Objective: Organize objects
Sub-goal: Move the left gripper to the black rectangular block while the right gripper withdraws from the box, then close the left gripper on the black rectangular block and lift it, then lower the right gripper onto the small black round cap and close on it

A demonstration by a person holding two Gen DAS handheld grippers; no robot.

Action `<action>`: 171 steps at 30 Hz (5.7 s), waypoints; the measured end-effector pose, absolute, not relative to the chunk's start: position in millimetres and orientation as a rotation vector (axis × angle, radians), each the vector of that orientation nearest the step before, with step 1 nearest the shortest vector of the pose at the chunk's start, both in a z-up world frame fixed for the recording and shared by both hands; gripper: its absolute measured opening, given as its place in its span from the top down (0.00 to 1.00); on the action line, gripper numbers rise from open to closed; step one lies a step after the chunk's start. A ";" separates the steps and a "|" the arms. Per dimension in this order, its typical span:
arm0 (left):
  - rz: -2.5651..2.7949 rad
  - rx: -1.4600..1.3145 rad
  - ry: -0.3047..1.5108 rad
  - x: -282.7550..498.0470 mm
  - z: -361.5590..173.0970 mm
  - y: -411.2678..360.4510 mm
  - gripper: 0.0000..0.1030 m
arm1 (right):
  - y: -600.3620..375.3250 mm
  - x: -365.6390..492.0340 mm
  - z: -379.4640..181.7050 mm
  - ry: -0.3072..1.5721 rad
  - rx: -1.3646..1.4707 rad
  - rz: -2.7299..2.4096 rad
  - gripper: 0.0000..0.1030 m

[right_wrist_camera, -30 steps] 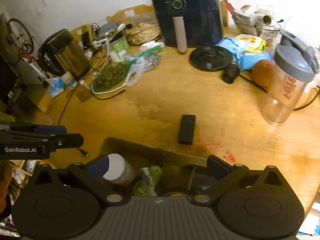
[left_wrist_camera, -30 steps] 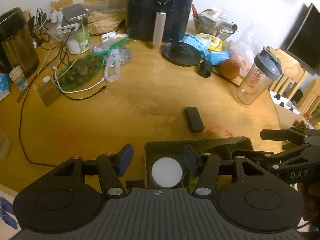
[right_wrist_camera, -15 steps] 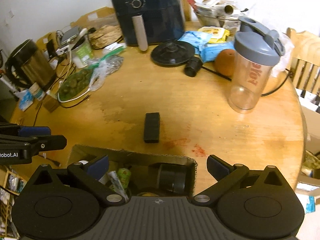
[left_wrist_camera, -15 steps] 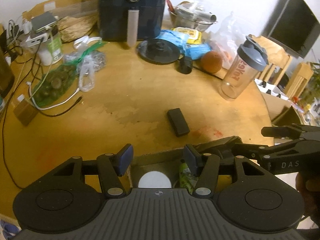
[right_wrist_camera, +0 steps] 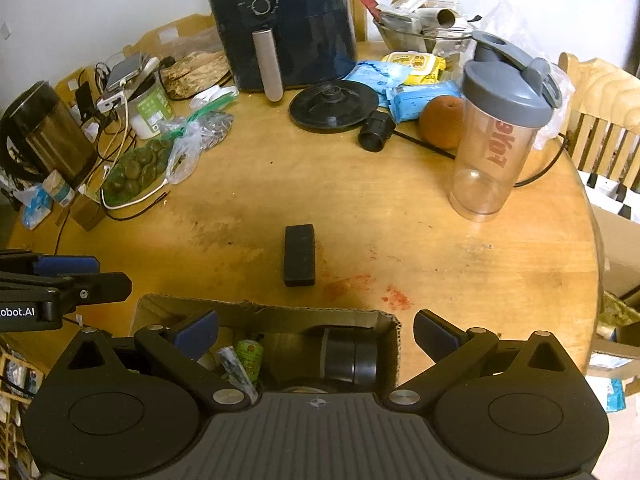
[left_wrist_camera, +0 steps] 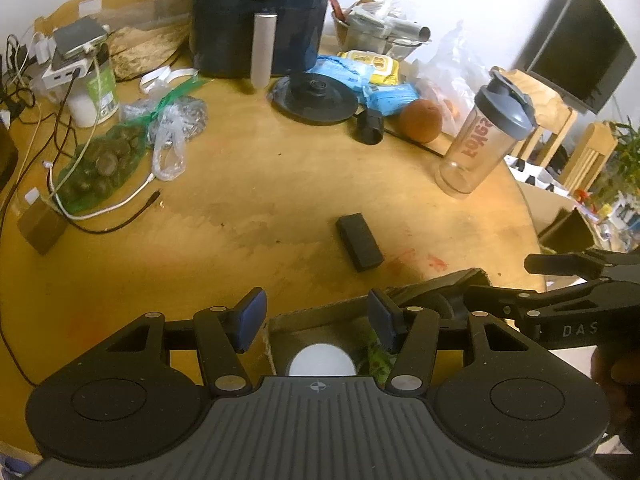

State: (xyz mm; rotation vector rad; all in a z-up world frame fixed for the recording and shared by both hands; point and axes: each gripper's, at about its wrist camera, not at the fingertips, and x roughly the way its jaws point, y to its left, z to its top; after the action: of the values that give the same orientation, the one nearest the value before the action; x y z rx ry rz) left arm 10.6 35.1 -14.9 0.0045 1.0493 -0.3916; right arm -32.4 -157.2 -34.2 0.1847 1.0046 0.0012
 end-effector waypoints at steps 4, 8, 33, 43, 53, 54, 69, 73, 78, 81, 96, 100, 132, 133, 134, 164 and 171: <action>-0.368 -0.023 1.052 11.3 -17.7 42.9 0.47 | -149.4 -27.5 -35.6 1.015 0.155 0.019 0.00; -0.340 -0.050 1.066 12.8 -22.4 48.3 0.47 | -144.1 -23.7 -39.3 1.036 0.131 0.041 0.00; -0.317 -0.040 1.117 48.3 -35.9 -5.9 0.47 | -208.3 5.4 -54.3 1.086 0.103 -0.002 0.00; -0.343 0.032 1.153 69.5 -52.7 -43.2 0.47 | -249.3 -4.8 -57.1 1.087 0.166 -0.073 0.00; -0.337 0.038 1.213 93.9 -77.1 -61.8 0.47 | -271.6 -14.8 -61.4 1.094 0.203 -0.113 0.00; -0.336 0.037 1.220 96.4 -80.0 -63.8 0.47 | -273.0 -16.1 -61.9 1.095 0.206 -0.117 0.00; -0.270 0.080 1.285 122.6 -123.3 -89.2 0.48 | -292.4 -30.8 -63.6 1.097 0.247 -0.181 0.00; -0.267 0.115 1.283 121.1 -133.7 -93.0 0.53 | -295.1 -34.2 -63.2 1.095 0.254 -0.192 0.00; -0.250 0.176 1.242 113.6 -132.1 -96.8 0.63 | -296.4 -36.0 -62.4 1.093 0.260 -0.200 0.00; -0.242 0.186 1.236 111.5 -131.0 -93.7 0.69 | -295.3 -36.4 -62.7 1.092 0.265 -0.200 0.00; -0.321 0.082 1.142 106.4 -99.4 -73.3 0.70 | -272.6 -27.4 -60.6 1.081 0.253 -0.124 0.00; -0.341 0.061 1.107 100.6 -81.8 -64.9 0.70 | -265.2 -21.8 -58.0 1.063 0.237 -0.092 0.00; -0.303 -0.077 0.983 42.8 -2.5 25.1 0.70 | -196.5 70.9 -49.4 0.911 -0.082 0.170 0.00; -0.301 -0.080 0.980 41.3 -1.2 26.6 0.70 | -193.8 75.6 -50.5 0.908 -0.096 0.175 0.00; -0.298 -0.082 0.977 39.8 0.2 28.1 0.70 | -191.3 79.8 -51.7 0.905 -0.107 0.179 0.00; -0.135 -0.186 0.994 9.5 8.9 60.5 0.69 | -167.5 185.5 -138.8 0.824 -0.587 0.004 0.42; -0.093 -0.211 0.999 4.6 7.7 62.5 0.69 | -175.1 204.8 -151.2 0.828 -0.624 -0.025 0.55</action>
State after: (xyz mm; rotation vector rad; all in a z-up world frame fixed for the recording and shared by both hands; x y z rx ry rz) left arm 4.6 62.5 7.7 -0.2109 0.9993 -0.0927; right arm 204.8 -175.1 -151.2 -0.6243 0.8282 -0.0248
